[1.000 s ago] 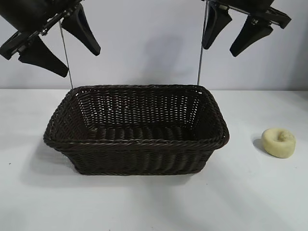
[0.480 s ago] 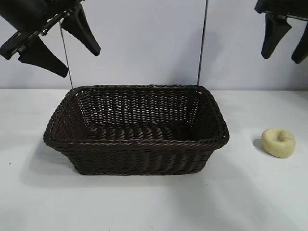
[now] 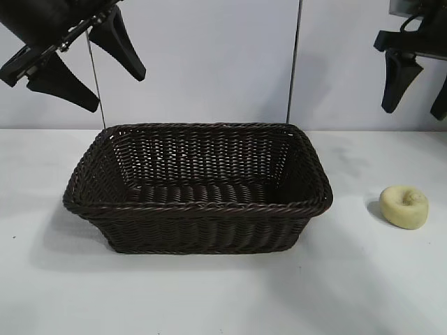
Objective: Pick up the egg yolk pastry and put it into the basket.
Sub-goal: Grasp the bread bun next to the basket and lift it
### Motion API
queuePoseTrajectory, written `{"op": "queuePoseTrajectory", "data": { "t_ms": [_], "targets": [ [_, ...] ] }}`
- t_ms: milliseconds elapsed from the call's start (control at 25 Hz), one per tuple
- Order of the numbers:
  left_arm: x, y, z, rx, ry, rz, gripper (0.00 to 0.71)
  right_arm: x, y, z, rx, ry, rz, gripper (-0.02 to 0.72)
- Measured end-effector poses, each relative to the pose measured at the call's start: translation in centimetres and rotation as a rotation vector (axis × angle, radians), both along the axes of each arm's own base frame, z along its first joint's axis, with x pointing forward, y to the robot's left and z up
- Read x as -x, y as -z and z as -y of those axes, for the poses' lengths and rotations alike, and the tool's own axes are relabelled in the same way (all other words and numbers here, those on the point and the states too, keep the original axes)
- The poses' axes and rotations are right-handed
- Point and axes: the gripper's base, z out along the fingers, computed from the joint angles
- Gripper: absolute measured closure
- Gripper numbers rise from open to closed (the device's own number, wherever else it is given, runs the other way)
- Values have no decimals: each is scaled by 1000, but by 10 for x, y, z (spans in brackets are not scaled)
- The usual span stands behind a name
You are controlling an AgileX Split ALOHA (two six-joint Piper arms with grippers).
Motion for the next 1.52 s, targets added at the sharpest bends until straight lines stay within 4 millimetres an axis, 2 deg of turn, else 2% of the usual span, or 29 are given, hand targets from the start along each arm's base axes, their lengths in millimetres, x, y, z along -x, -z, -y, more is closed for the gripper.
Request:
{"op": "queuePoseTrajectory", "data": {
  "t_ms": [240, 600, 840, 960, 1080, 1160, 1320, 1400, 1520],
  "targets": [
    [0, 0, 0, 0, -3, 4, 184, -6, 38, 0, -3, 1, -93, 185],
    [-1, 0, 0, 0, -5, 7, 184, 6, 92, 1, 4, 0, -248, 185],
    [-1, 0, 0, 0, -5, 7, 184, 5, 112, 7, 74, 16, -272, 185],
    [-1, 0, 0, 0, -5, 7, 184, 3, 114, 8, 85, 26, -262, 189],
    [-1, 0, 0, 0, -5, 7, 184, 3, 114, 9, 85, 29, -259, 276],
    [-1, 0, 0, 0, -5, 7, 184, 3, 114, 9, 85, 29, -256, 382],
    [-1, 0, 0, 0, -5, 7, 184, 2, 115, 9, 86, 30, -247, 536],
    [-1, 0, 0, 0, -5, 7, 184, 2, 115, 9, 86, 29, -246, 580],
    [-1, 0, 0, 0, -5, 7, 184, -1, 109, 8, 81, 31, -242, 605]
  ]
}}
